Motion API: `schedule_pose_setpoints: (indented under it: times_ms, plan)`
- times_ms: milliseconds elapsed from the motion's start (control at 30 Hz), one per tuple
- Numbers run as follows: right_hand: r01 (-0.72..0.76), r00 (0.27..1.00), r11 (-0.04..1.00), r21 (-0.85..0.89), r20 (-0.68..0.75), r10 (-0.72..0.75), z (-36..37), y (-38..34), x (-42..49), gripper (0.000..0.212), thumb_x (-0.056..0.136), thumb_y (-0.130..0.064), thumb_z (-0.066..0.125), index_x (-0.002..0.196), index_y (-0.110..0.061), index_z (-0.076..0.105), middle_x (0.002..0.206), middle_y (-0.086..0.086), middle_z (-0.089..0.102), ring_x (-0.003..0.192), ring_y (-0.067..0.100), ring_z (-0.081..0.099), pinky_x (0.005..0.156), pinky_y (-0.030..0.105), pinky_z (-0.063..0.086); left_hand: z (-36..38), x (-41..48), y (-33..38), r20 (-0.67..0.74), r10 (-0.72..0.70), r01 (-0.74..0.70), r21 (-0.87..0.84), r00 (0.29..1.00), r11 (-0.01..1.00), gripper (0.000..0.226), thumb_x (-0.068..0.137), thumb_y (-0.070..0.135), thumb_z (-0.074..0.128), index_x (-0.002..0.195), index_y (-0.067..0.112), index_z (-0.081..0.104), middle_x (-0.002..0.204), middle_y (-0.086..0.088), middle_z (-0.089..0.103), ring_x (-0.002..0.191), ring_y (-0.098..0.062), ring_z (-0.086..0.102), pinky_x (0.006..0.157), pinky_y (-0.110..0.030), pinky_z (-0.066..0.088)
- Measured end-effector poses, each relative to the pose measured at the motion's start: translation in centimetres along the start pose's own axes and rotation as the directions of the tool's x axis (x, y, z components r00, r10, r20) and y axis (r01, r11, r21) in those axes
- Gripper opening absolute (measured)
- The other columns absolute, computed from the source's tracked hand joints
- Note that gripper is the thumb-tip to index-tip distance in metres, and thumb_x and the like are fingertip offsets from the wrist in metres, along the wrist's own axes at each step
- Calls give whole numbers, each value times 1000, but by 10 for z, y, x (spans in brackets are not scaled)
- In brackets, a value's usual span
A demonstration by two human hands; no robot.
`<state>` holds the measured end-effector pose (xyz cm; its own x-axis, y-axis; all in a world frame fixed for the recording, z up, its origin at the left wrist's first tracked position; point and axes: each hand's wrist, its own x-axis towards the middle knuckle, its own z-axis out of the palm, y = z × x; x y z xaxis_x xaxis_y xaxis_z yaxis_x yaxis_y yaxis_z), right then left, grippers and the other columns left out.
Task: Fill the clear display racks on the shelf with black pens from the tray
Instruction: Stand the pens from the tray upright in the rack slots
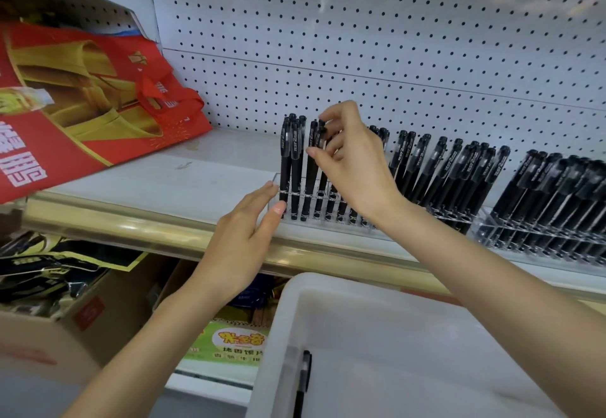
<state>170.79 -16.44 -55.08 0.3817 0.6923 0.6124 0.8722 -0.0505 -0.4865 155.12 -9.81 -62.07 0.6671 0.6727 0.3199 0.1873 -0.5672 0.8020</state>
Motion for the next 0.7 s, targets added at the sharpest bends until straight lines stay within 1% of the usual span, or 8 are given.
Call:
schedule_pose_setpoints:
  times_ms: [133, 200, 267, 367, 433, 500, 600, 700]
  plan:
    - [8, 998, 1000, 6, -56, -8, 0, -1, -2, 22, 89, -9, 64, 97, -17, 45, 98, -3, 51, 69, 3, 55, 67, 8, 43, -2, -2, 6, -7, -16, 16, -24, 1000, 1000, 53, 98, 42, 38, 149, 28, 31, 151, 13, 35, 136, 2, 29, 106, -14, 20]
    - [10, 998, 1000, -12, -65, -11, -1, -2, -3, 18, 89, -8, 64, 101, -13, 52, 106, -3, 46, 71, 3, 54, 72, 10, 45, -5, -7, 16, -1, 12, -12, -8, 1000, 1000, 56, 98, 42, 38, 151, 27, 25, 153, 14, 33, 138, 0, 28, 105, -13, 20]
    - [-11, 999, 1000, -29, -44, 10, -7, -7, -6, 26, 88, -9, 65, 112, -10, 55, 109, -1, 43, 69, 1, 52, 76, 10, 43, -9, -19, 30, 31, 36, -35, -16, 999, 999, 57, 98, 42, 39, 151, 27, 25, 152, 13, 34, 137, 1, 30, 106, -14, 22]
    - [-71, 994, 997, 30, -76, 73, -27, -19, -25, 34, 87, -12, 67, 118, -12, 54, 104, 1, 45, 64, -1, 49, 71, 7, 42, -14, -57, 45, 124, 10, -7, -23, 992, 1000, 58, 97, 42, 44, 150, 29, 26, 152, 13, 33, 129, 5, 39, 107, -15, 27]
    - [-142, 987, 979, 145, -49, 151, -39, -25, -56, 27, 87, -13, 67, 110, -16, 54, 97, 2, 51, 65, 4, 53, 67, 13, 47, -14, -93, 45, 198, -31, 26, 30, 980, 999, 59, 95, 40, 48, 148, 34, 24, 149, 17, 30, 126, 8, 36, 103, -7, 23]
    - [-267, 963, 935, 235, 82, 255, -45, -26, -104, 21, 87, -12, 67, 104, -17, 55, 91, 1, 54, 70, 17, 60, 64, 26, 54, -11, -127, 40, 242, -69, 61, 44, 968, 997, 57, 94, 36, 52, 142, 41, 21, 143, 21, 29, 126, 11, 27, 98, 2, 19]
    - [-515, 827, 833, 203, 371, 422, -46, -20, -182, 22, 86, -15, 70, 103, -19, 56, 94, 3, 55, 76, 22, 61, 63, 31, 56, -4, -166, 30, 238, -163, 150, 72, 958, 986, 65, 94, 32, 54, 149, 28, 20, 149, 21, 22, 131, 12, 19, 99, 3, 14]
    - [-777, 549, 622, 92, 582, 600, -46, -13, -243, 25, 86, -27, 69, 106, -20, 57, 101, 5, 59, 84, 17, 65, 73, 30, 59, 5, -188, 22, 227, -210, 197, 79, 951, 977, 73, 95, 31, 53, 152, 27, 8, 146, 25, 11, 133, 12, 11, 101, 2, 7]
